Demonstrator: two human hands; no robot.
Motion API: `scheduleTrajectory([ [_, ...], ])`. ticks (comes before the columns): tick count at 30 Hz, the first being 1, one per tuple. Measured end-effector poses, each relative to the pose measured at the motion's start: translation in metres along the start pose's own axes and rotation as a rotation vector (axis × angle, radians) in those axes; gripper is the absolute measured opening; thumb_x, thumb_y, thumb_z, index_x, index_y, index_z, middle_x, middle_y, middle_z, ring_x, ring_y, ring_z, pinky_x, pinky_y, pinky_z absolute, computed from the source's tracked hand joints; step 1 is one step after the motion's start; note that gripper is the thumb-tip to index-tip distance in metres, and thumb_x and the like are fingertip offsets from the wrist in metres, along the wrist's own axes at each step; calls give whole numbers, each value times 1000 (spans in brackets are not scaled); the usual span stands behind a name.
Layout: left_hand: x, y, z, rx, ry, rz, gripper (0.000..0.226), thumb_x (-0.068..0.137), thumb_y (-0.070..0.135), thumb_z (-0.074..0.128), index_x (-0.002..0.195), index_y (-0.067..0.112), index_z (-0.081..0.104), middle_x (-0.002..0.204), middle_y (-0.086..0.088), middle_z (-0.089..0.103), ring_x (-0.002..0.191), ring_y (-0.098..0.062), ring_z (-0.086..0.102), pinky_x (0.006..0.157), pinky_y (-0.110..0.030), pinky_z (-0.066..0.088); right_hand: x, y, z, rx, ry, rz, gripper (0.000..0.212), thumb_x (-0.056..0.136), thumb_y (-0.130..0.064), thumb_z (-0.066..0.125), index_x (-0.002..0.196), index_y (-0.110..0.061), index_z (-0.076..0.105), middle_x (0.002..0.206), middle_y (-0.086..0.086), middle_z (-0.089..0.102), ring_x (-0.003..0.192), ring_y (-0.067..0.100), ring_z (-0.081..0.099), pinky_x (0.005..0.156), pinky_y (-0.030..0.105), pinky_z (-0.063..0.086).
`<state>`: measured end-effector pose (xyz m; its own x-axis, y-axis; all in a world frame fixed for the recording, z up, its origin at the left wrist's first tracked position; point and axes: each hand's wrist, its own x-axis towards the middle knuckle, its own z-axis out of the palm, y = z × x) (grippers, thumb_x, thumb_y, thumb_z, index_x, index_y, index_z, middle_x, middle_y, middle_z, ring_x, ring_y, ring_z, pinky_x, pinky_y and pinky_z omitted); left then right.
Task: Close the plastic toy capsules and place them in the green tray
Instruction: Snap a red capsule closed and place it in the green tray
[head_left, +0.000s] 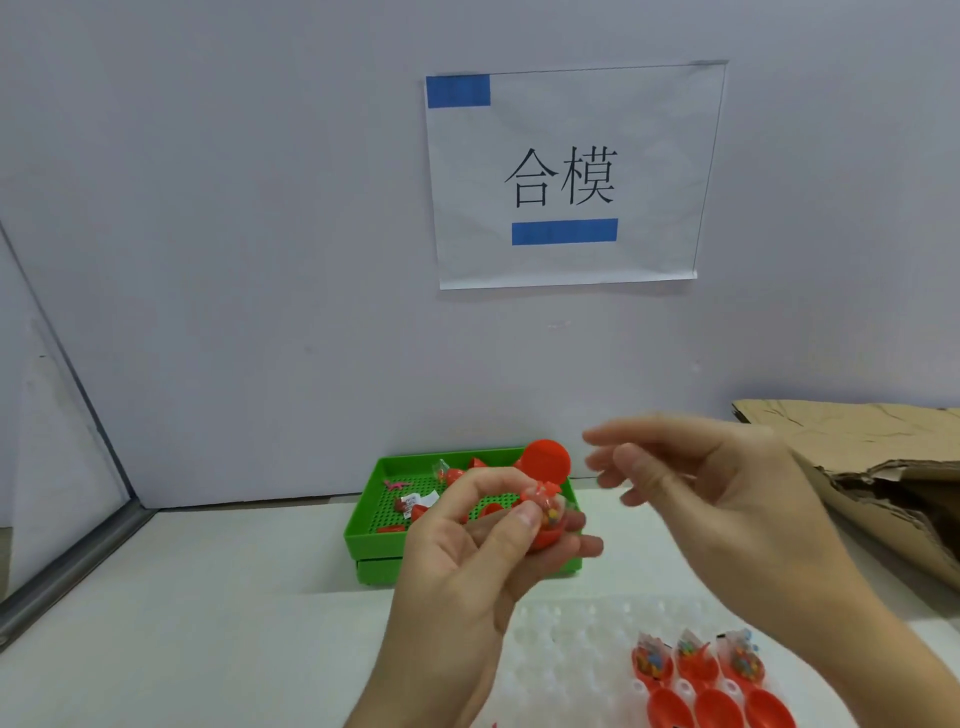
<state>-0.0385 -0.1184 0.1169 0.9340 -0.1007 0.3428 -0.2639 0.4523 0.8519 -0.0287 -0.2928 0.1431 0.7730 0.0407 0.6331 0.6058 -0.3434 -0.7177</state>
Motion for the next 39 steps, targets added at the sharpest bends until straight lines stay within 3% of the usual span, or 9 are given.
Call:
scheduleTrajectory([
  [2, -2, 7, 2, -119, -98, -99, 7, 77, 8, 69, 80, 12, 73, 84, -31, 70, 71, -36, 73, 62, -25, 60, 1, 8, -6, 109, -67, 128, 32, 85, -46, 57, 109, -34, 73, 99, -11, 77, 96, 11, 72, 78, 27, 59],
  [4, -4, 12, 4, -184, -201, -173, 9, 74, 11, 71, 83, 11, 73, 84, -31, 69, 70, -36, 73, 62, -25, 60, 1, 14, -6, 340, -266, 273, 38, 89, -54, 57, 114, -30, 74, 111, -2, 75, 106, 20, 70, 83, 38, 59],
  [7, -6, 15, 6, -173, -258, -231, 8, 77, 8, 71, 84, 9, 73, 84, -32, 68, 69, -37, 73, 61, -26, 60, -1, 16, -3, 568, -411, 284, 50, 83, -59, 68, 112, -19, 75, 109, 11, 74, 100, 27, 71, 86, 40, 58],
  [15, -4, 15, 9, -161, -118, -240, 6, 76, 0, 72, 79, 4, 75, 81, -33, 68, 67, -43, 72, 56, -29, 61, 1, 16, -5, 480, -358, 189, 52, 71, -59, 79, 109, -22, 77, 104, 10, 76, 97, 25, 73, 82, 27, 56],
  [19, -4, 13, 8, -114, -86, -219, 12, 70, 5, 67, 78, 4, 74, 80, -32, 67, 69, -44, 72, 56, -27, 60, 1, 9, -5, 426, -345, 148, 30, 81, -39, 70, 106, -25, 78, 98, 5, 77, 89, 15, 74, 77, 20, 55],
  [26, -3, 12, 6, -74, -71, -178, 28, 71, 9, 68, 98, 10, 58, 79, -31, 69, 70, -42, 72, 59, -28, 60, 0, 5, -4, 365, -306, 94, 23, 83, -16, 67, 101, -24, 80, 93, 3, 76, 85, 14, 74, 73, 17, 55],
  [31, -3, 9, 11, -9, -26, -115, 8, 69, 19, 68, 76, 18, 70, 79, -31, 71, 64, -39, 73, 53, -24, 58, 0, 5, -3, 347, -276, 99, 24, 78, -25, 71, 100, -23, 80, 91, 6, 76, 83, 19, 73, 73, 21, 56],
  [35, -2, 7, 12, 19, 2, -70, 12, 67, 30, 72, 77, 23, 73, 81, -28, 72, 65, -39, 73, 54, -22, 57, -1, 4, -3, 316, -247, 99, 23, 79, -29, 71, 100, -28, 79, 92, 5, 77, 87, 21, 74, 75, 24, 58],
  [39, -4, 5, 14, 98, -28, 2, 19, 72, 30, 84, 86, 26, 72, 84, -22, 75, 77, -37, 75, 67, -29, 61, -1, 3, -4, 333, -213, 109, 23, 79, -26, 70, 100, -25, 79, 92, 6, 78, 87, 20, 75, 75, 22, 57],
])
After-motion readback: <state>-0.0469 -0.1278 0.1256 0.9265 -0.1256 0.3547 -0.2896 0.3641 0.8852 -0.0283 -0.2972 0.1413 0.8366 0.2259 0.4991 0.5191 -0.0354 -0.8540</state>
